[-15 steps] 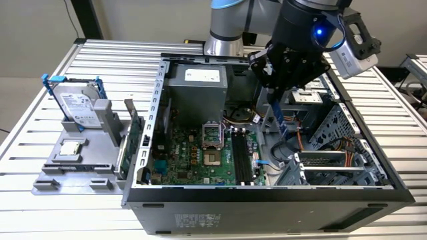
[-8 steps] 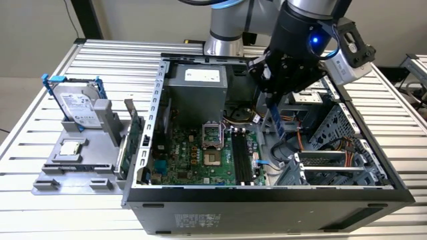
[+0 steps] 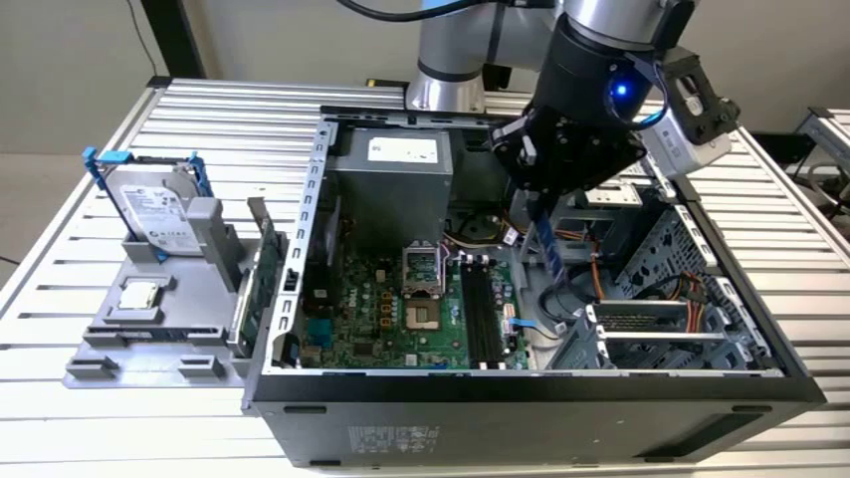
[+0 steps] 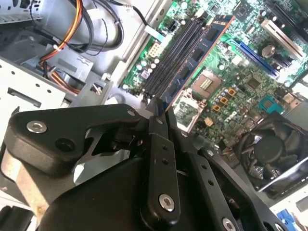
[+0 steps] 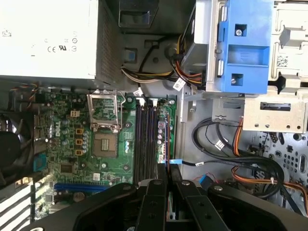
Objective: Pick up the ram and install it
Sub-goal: 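Insert the ram into the slot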
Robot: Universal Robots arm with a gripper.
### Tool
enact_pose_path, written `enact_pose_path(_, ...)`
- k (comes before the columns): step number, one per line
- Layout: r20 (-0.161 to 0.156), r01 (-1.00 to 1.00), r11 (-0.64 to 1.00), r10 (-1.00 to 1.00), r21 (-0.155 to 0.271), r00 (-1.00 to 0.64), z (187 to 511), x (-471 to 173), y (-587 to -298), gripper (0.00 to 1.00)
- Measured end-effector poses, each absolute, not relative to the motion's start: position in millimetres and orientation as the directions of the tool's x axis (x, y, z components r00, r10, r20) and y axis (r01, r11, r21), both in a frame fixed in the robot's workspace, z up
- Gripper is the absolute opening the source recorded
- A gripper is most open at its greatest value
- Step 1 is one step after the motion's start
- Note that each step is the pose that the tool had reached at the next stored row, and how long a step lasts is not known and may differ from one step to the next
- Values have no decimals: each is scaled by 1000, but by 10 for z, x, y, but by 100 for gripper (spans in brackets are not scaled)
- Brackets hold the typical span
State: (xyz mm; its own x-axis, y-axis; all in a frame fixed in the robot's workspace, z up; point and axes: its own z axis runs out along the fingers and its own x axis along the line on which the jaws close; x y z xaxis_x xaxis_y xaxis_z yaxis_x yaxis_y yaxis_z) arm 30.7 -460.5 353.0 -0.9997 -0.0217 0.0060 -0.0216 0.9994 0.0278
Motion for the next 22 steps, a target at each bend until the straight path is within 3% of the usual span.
enact_pose_path(22,6,-21,1000,-22,21,-1000,3296,307,-4567,0)
